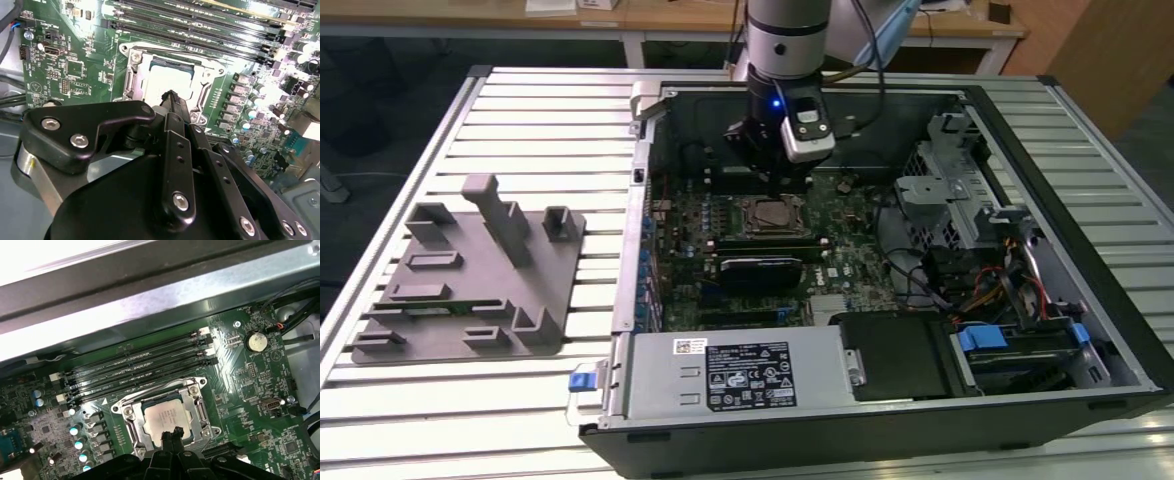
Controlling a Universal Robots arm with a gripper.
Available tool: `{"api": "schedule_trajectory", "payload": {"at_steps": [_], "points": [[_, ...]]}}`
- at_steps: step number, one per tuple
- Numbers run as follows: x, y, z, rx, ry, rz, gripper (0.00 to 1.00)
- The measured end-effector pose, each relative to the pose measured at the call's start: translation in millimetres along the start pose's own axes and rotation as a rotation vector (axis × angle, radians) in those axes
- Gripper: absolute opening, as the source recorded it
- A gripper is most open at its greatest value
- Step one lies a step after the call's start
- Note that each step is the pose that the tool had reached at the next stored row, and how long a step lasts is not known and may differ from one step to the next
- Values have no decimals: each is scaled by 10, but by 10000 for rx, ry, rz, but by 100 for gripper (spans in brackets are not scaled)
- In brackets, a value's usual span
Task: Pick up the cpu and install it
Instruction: 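Install the first cpu locking lever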
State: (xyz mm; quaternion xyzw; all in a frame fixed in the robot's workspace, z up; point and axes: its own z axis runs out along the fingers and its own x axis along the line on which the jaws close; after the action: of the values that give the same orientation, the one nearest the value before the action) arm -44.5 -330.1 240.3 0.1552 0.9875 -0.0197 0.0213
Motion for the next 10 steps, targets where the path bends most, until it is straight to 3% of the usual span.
{"api": "schedule_trajectory", "payload": {"at_steps": [10], "points": [[-42, -29, 3, -3, 0, -77, 11]]}}
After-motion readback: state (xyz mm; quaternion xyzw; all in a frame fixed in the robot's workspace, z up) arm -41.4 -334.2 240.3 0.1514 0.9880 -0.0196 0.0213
